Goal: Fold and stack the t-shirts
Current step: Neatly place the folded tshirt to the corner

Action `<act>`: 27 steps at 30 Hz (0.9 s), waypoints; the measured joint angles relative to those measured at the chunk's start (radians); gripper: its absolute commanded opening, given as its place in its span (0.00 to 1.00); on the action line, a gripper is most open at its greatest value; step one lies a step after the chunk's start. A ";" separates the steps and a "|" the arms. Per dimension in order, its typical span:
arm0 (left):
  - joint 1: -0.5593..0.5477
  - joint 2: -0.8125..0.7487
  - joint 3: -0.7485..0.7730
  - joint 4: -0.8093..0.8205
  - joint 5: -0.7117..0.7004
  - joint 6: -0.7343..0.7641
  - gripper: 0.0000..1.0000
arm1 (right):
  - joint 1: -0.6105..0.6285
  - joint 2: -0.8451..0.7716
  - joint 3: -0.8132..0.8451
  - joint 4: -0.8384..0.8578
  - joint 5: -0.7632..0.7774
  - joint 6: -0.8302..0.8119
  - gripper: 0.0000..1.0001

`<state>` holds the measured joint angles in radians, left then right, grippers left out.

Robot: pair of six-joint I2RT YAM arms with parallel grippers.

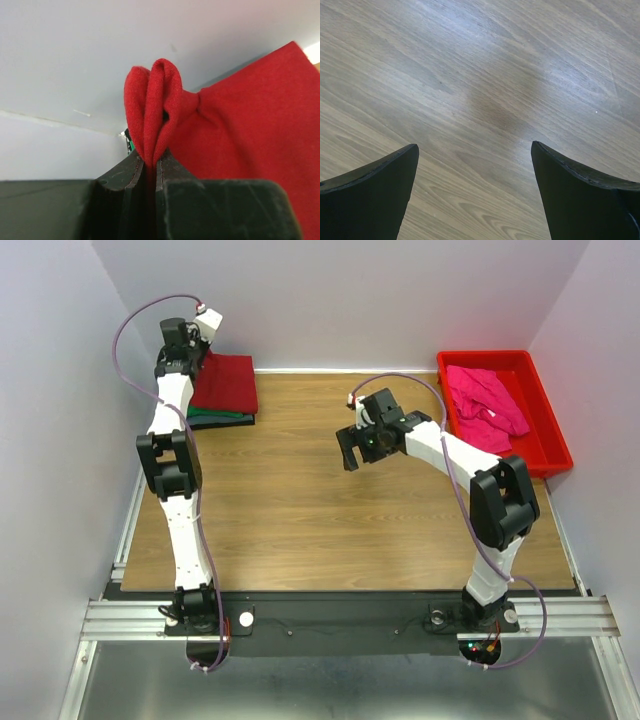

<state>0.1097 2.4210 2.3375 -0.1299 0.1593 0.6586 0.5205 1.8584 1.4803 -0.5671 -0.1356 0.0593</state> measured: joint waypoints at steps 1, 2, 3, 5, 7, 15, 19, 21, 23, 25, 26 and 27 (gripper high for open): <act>0.002 0.006 0.001 0.005 0.000 0.003 0.00 | 0.000 0.003 0.000 -0.001 0.001 0.000 1.00; 0.004 0.012 0.001 0.013 -0.001 0.009 0.00 | 0.000 0.007 0.000 -0.002 0.003 0.000 1.00; 0.006 0.016 0.002 0.016 -0.002 0.013 0.00 | 0.000 0.008 0.000 -0.002 0.005 0.000 1.00; 0.011 0.033 0.008 0.029 -0.002 0.019 0.00 | 0.000 0.014 0.000 -0.002 0.005 0.000 1.00; 0.016 0.046 0.008 0.036 -0.002 0.026 0.00 | 0.000 0.017 0.000 -0.002 0.006 -0.001 1.00; 0.041 0.069 0.008 0.045 -0.014 0.045 0.17 | 0.000 0.018 0.000 -0.002 0.009 -0.003 1.00; 0.043 0.069 0.008 0.056 -0.028 0.048 0.33 | 0.000 0.018 0.000 -0.002 0.009 -0.003 1.00; 0.044 0.069 0.009 0.061 -0.039 0.055 0.44 | 0.000 0.018 0.000 -0.002 0.009 -0.003 1.00; 0.048 0.069 0.019 0.068 -0.056 0.055 0.60 | 0.000 0.018 0.000 -0.002 0.009 -0.003 1.00; 0.058 0.069 0.037 0.081 -0.071 0.057 0.64 | 0.000 0.018 0.000 -0.002 0.009 -0.003 1.00; 0.065 0.069 0.047 0.094 -0.082 0.059 0.64 | 0.000 0.018 0.000 -0.002 0.009 -0.003 1.00; 0.073 0.069 0.058 0.098 -0.085 0.059 0.64 | 0.000 0.017 0.000 -0.002 0.009 -0.004 1.00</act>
<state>0.1825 2.4905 2.3951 -0.0319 0.0742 0.7177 0.5205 1.8755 1.4803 -0.5694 -0.1265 0.0555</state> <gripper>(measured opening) 0.630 0.999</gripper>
